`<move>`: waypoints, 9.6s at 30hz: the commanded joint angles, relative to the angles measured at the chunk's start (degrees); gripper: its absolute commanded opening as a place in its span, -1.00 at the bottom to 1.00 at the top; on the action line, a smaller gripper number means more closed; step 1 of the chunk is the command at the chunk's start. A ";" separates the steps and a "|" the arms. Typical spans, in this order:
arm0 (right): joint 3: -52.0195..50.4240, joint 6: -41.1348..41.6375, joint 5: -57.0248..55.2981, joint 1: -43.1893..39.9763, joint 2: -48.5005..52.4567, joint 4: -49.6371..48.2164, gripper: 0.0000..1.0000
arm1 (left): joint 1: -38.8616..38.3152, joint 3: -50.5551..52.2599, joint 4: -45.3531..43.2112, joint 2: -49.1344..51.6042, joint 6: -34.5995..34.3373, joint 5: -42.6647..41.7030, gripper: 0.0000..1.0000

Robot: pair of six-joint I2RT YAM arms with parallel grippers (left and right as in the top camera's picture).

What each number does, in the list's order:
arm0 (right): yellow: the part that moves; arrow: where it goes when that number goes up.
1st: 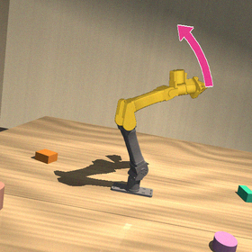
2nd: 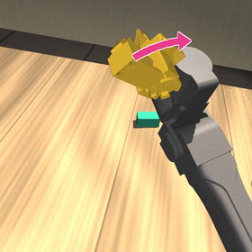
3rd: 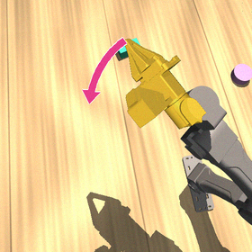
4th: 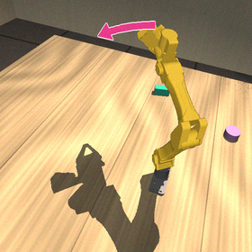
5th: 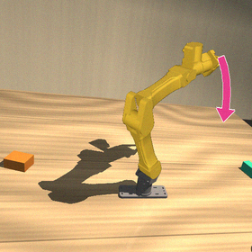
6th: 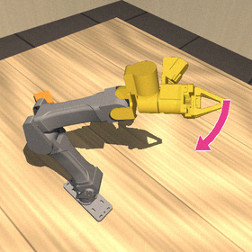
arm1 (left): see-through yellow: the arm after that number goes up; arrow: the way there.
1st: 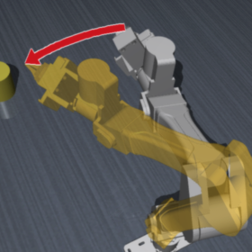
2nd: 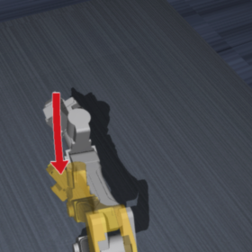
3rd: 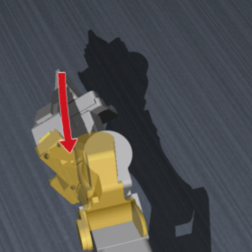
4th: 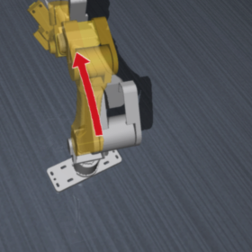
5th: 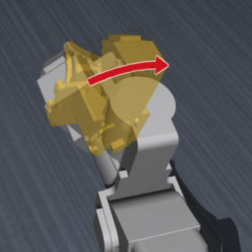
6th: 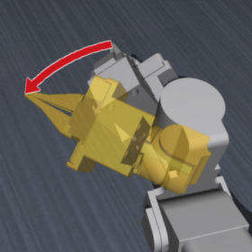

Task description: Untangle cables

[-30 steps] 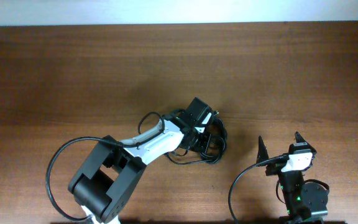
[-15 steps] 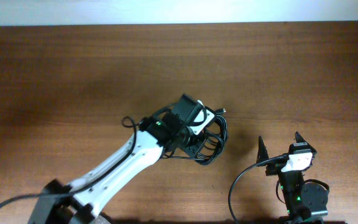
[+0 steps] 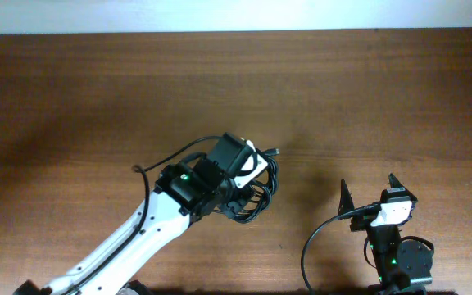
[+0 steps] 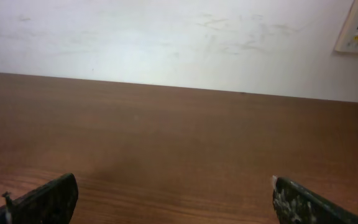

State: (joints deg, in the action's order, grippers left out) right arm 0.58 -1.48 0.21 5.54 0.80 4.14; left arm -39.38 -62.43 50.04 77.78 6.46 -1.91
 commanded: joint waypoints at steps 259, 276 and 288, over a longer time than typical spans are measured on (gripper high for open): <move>40.15 -1.01 43.47 -0.37 34.62 33.59 0.68 | 4.28 -0.94 -12.00 -2.58 9.62 -19.91 -1.00; 40.15 0.76 43.43 -0.37 34.62 33.77 0.70 | 4.28 -0.94 -11.80 -2.58 9.60 -19.91 -1.00; 40.15 10.29 41.57 -0.37 34.99 32.33 0.76 | 4.26 -0.94 -15.41 -2.58 9.86 -25.86 -1.00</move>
State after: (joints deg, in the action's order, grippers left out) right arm 39.88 6.26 41.85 5.02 35.57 37.21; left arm -35.14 -62.41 36.58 75.44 16.84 -22.26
